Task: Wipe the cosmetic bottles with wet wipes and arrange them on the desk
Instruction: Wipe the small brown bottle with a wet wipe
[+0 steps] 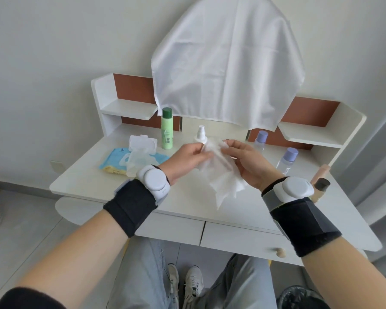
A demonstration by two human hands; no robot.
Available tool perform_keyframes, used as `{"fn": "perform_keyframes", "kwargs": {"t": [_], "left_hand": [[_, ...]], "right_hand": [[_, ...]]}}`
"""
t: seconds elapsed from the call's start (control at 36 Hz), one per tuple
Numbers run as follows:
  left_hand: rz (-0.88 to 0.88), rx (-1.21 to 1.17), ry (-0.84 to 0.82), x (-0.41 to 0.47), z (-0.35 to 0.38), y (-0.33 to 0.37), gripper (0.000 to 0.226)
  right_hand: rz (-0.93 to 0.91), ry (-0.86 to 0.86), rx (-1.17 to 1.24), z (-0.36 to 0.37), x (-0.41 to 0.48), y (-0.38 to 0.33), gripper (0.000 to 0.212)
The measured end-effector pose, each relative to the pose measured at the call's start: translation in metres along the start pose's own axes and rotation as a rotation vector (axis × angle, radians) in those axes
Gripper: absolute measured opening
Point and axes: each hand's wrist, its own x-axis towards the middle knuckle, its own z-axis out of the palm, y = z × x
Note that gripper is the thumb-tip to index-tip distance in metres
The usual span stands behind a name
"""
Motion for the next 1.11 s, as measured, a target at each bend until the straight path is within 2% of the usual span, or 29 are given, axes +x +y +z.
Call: {"fn": "perform_keyframes", "kwargs": {"t": [0.11,0.25,0.36,0.42,0.5,0.56,0.61,0.69,0.75,0.83,0.92,0.97,1.03,1.11], "left_hand": [[-0.007,-0.092,0.060,0.003,-0.003,0.006,0.012],[-0.015,-0.198,0.134,0.005,-0.009,0.012,0.013],[-0.087,-0.158,0.073,0.007,-0.012,0.014,0.025],[-0.147,-0.172,0.035,0.010,-0.011,0.016,0.021],[-0.223,-0.239,-0.087,0.012,-0.010,0.022,0.045],[-0.228,-0.246,-0.169,0.014,-0.008,0.025,0.042],[-0.203,-0.259,-0.172,0.016,-0.007,0.027,0.029],[-0.203,-0.371,0.006,0.021,-0.005,0.015,0.018],[-0.284,-0.535,0.114,0.022,-0.002,-0.004,0.016],[-0.421,-0.858,0.178,0.020,0.009,-0.031,0.037],[-0.504,-0.988,0.118,0.015,0.021,-0.044,0.064],[-0.529,-0.969,-0.025,0.010,0.028,-0.047,0.077],[-0.523,-0.923,-0.148,0.004,0.034,-0.044,0.080],[-0.509,-0.892,-0.193,-0.001,0.043,-0.037,0.082]], "right_hand": [[0.031,-0.037,-0.031,-0.016,-0.006,0.002,0.036],[0.118,-0.186,0.014,-0.028,-0.017,0.005,0.029],[0.110,-0.279,-0.009,-0.029,-0.018,0.010,0.028],[0.094,-0.338,-0.017,-0.027,-0.019,0.011,0.024],[0.074,-0.432,-0.002,-0.022,-0.019,0.011,0.046],[0.056,-0.466,0.040,-0.018,-0.021,0.012,0.043],[0.046,-0.421,0.098,-0.017,-0.021,0.012,0.036],[0.026,-0.314,0.173,-0.015,-0.021,0.013,0.034],[0.028,-0.226,0.226,-0.013,-0.021,0.015,0.025],[0.053,-0.117,0.277,-0.014,-0.019,0.020,0.020],[0.047,-0.076,0.301,-0.017,-0.016,0.025,0.019],[0.039,-0.067,0.294,-0.018,-0.016,0.027,0.019],[0.023,-0.074,0.310,-0.019,-0.014,0.028,0.025],[-0.011,-0.094,0.361,-0.019,-0.012,0.027,0.037]]}}
